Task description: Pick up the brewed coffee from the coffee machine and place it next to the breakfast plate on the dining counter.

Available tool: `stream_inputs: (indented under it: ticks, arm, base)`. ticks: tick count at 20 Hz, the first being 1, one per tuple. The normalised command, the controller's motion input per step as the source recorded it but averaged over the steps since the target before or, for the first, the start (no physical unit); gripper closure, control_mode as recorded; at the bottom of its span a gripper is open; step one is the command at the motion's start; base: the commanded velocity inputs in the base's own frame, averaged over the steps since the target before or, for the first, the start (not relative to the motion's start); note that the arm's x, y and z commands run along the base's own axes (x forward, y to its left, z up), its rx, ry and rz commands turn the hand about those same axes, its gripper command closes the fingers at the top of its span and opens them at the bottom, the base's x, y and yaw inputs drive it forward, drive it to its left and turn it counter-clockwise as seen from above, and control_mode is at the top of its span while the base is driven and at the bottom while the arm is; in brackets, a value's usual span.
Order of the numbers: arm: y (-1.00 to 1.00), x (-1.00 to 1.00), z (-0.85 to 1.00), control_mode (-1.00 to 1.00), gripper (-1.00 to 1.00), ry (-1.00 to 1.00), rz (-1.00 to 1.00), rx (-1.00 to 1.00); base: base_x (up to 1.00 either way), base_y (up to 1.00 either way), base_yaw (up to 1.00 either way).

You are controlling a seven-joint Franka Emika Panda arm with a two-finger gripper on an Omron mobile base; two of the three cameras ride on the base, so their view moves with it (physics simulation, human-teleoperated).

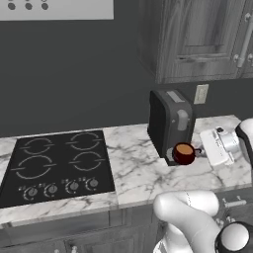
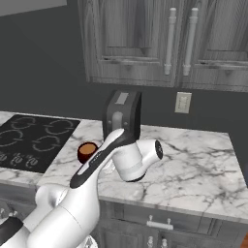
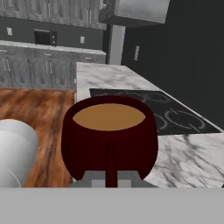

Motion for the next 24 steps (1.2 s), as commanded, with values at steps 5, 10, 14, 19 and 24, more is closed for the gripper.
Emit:
stream_inputs:
  ticks: [5, 10, 14, 19, 24]
  arm:
    - [0.01, -0.10, 0.20, -1.00, 1.00, 0.01, 0.00, -0.01]
    - [0.02, 0.03, 0.01, -1.00, 1.00, 0.00, 0.00, -0.01]
    - [0.00, 0.01, 0.00, -1.00, 1.00, 0.00, 0.00, 0.00]
    - [0.00, 0.00, 0.00, 1.00, 1.00, 0.00, 0.00, 0.00]
    - [0.00, 0.00, 0.00, 1.00, 1.00, 0.00, 0.00, 0.00]
  base:
    - [0.00, 0.00, 0.00]
    - [0.00, 0.00, 0.00]
    - [0.00, 0.00, 0.00]
    - [-0.59, 0.03, 0.00]
    - [-0.80, 0.31, 0.22]
